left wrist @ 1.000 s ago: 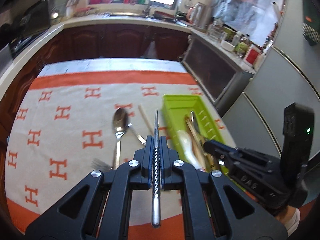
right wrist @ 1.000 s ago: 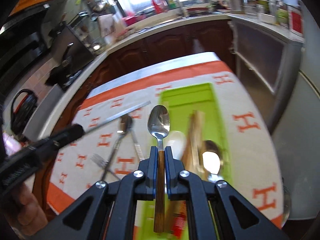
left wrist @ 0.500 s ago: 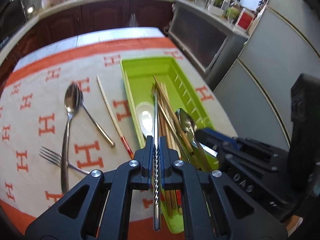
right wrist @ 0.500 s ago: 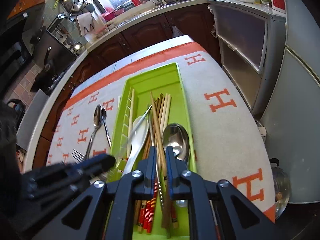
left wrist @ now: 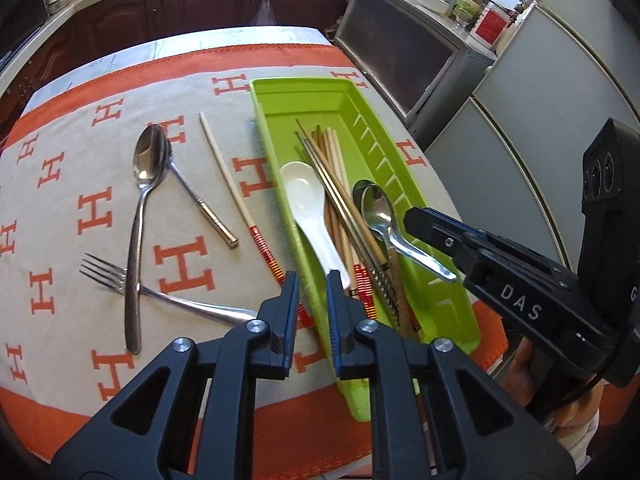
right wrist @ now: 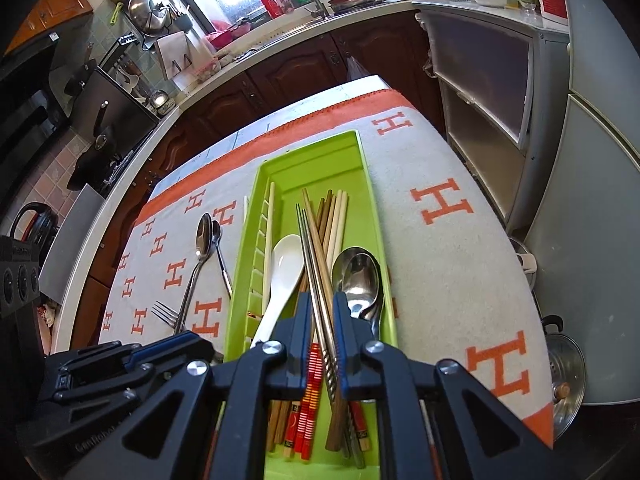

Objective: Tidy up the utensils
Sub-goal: 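Withdraw both open grippers from the tray back over the remaining utensils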

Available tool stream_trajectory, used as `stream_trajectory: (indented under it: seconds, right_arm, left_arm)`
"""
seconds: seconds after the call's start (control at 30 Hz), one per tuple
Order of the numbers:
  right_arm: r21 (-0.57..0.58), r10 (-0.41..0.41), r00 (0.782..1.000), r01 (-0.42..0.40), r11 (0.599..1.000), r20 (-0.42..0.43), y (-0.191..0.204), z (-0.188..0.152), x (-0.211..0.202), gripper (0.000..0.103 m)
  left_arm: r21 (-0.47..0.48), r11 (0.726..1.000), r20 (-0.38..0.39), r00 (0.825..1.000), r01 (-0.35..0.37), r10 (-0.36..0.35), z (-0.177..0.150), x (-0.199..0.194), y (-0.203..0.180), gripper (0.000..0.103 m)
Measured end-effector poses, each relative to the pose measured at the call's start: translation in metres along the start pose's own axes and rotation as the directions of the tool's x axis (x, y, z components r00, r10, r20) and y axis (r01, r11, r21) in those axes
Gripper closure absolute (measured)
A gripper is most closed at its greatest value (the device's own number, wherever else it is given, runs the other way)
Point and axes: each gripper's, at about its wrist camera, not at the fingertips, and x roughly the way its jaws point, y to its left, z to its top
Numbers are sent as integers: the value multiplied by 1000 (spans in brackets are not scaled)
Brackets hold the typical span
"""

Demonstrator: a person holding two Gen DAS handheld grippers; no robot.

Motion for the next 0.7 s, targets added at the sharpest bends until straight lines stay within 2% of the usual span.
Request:
stream_trajectory:
  seconds: [0.27, 0.7]
  right_arm:
    - [-13, 9, 1000, -9, 1000, -9, 10, -7, -4, 93]
    - [-67, 39, 999, -40, 997, -19, 48, -13, -7, 93]
  left_arm:
    - [-36, 998, 4, 999, -47, 47, -10, -16, 29, 92]
    - [-203, 968, 41, 987, -145, 157, -35, -55, 117, 92]
